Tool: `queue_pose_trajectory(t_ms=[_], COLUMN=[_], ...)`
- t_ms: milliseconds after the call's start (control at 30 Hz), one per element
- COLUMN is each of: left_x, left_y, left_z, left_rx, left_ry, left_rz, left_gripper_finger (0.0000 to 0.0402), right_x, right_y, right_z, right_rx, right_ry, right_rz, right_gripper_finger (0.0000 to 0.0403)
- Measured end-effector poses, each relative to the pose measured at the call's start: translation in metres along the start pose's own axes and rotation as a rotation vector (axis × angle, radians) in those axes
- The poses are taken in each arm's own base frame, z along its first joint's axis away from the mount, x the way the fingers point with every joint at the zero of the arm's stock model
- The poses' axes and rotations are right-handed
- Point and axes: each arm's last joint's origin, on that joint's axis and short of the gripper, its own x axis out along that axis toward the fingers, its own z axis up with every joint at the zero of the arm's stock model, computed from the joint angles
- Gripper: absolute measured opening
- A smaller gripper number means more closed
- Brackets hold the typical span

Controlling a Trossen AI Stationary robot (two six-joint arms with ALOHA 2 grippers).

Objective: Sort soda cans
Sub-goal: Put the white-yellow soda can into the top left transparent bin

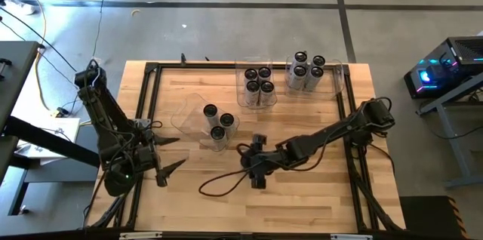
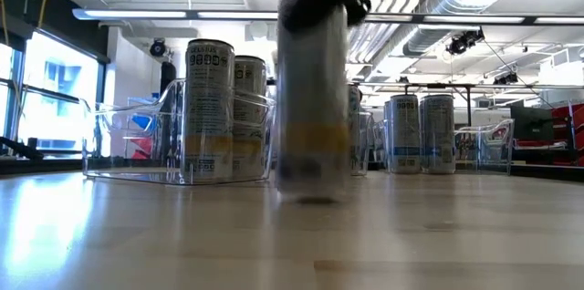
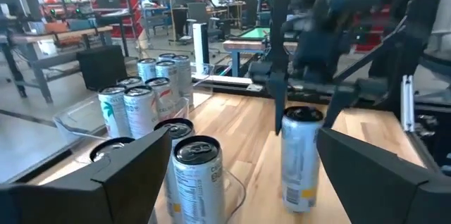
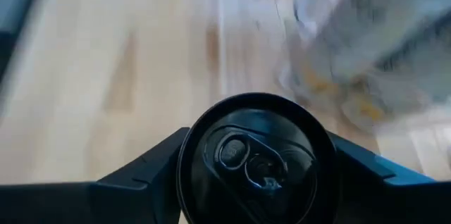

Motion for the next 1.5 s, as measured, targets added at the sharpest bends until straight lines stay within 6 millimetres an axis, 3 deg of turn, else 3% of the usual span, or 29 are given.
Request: queue_pose_trajectory(t_ms=[200,267,400,633,833,967,1200,1500], left_x=[-0.005,-0.006,-0.01,-0.024,-0.029,-0.023,0.001,0.041], left_y=[-0.001,-0.001,-0.004,-0.006,-0.006,-0.002,0.011,0.023], left_z=[0.001,0.002,0.005,0.013,0.012,0.005,-0.015,-0.034], left_rx=[-0.03,-0.042,-0.056,-0.07,-0.108,-0.131,-0.184,-0.125], left_ry=[-0.001,-0.001,-0.009,-0.034,-0.037,-0.035,0.066,0.251], left_rz=[-0.025,-0.034,-0.048,-0.073,-0.084,-0.064,-0.019,0.127], left_gripper_finger=[0.0347,0.0346,0.0346,0.0346,0.0346,0.0346,0.0338,0.0272], right_x=[-0.034,-0.037,-0.021,0.007,0.038,0.048,0.057,0.088], right_y=[0.015,0.015,0.002,-0.052,-0.096,-0.111,-0.111,-0.112], right_z=[0.062,0.082,0.119,0.165,0.157,0.15,0.143,0.127], right_rx=[-0.005,-0.039,-0.109,-0.077,0.003,0.027,0.02,-0.004], right_ry=[-0.274,-0.326,-0.324,-0.286,-0.22,-0.192,-0.148,-0.061], right_rz=[0.067,0.065,-0.003,-0.14,-0.111,-0.138,-0.132,-0.141], right_gripper_finger=[0.0241,0.0241,0.0241,0.0241,0.0241,0.0241,0.0241,0.0241])
